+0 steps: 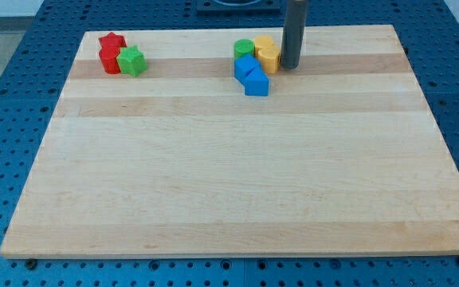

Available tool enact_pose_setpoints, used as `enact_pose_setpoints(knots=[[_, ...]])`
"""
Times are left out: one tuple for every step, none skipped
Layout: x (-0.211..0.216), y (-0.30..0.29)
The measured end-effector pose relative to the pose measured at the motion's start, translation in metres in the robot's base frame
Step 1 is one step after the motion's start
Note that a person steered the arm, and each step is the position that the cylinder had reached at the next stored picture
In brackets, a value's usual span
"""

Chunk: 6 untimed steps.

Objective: Push the yellow hexagon to the left side

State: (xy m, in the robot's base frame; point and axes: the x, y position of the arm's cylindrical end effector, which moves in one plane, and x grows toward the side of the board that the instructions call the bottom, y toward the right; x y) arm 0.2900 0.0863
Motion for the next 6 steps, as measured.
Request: enact_pose_setpoints(knots=[[-0.016, 0.000], [-0.029, 0.000], [-0.040, -0.004], [-0.044, -0.018], [-0.046, -0.035], [-0.046, -0.045]])
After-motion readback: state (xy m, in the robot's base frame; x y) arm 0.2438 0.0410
